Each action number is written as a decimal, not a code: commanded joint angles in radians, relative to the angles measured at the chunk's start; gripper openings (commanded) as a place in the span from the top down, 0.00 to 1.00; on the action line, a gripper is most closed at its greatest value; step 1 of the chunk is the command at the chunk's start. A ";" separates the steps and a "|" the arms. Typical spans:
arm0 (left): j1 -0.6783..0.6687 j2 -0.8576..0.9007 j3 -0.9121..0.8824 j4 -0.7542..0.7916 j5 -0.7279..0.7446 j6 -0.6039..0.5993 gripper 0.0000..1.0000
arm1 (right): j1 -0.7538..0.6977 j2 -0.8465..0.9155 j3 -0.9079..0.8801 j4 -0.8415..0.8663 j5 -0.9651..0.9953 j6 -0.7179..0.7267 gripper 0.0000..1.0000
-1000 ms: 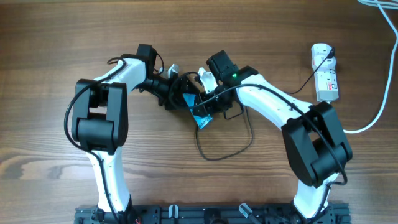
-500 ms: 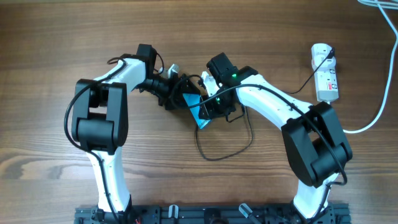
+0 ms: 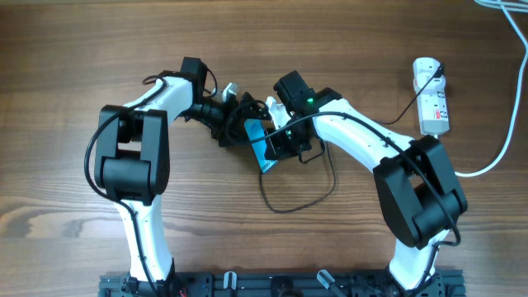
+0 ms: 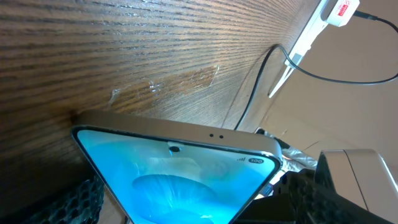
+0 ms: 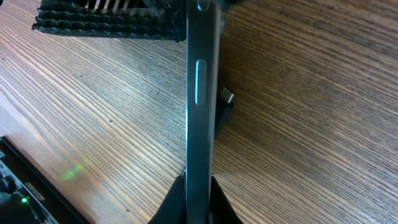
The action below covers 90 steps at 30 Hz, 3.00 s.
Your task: Plug charger to phone and switch on socket
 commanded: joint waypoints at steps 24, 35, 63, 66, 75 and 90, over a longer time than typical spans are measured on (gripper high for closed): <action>0.125 -0.854 -0.020 0.140 0.026 0.025 0.00 | -0.216 -0.324 -0.004 0.376 -1.113 0.030 0.96; 0.022 -0.880 -0.020 0.277 0.059 -0.043 0.03 | -0.213 -0.324 -0.004 0.938 -1.068 0.549 0.96; -0.006 -0.880 -0.020 0.518 0.121 -0.219 0.51 | -0.208 -0.323 -0.004 1.274 -0.871 0.827 0.96; -0.006 -0.880 -0.020 0.516 0.121 -0.219 0.61 | -0.208 -0.323 -0.004 1.273 -0.871 0.827 0.96; -0.006 -0.880 -0.020 0.516 0.121 -0.212 0.61 | -0.199 -0.323 -0.004 1.269 -0.914 0.825 0.96; -0.006 -0.875 -0.020 0.465 0.089 -0.208 0.96 | -0.195 -0.318 -0.004 1.266 -0.926 0.824 0.95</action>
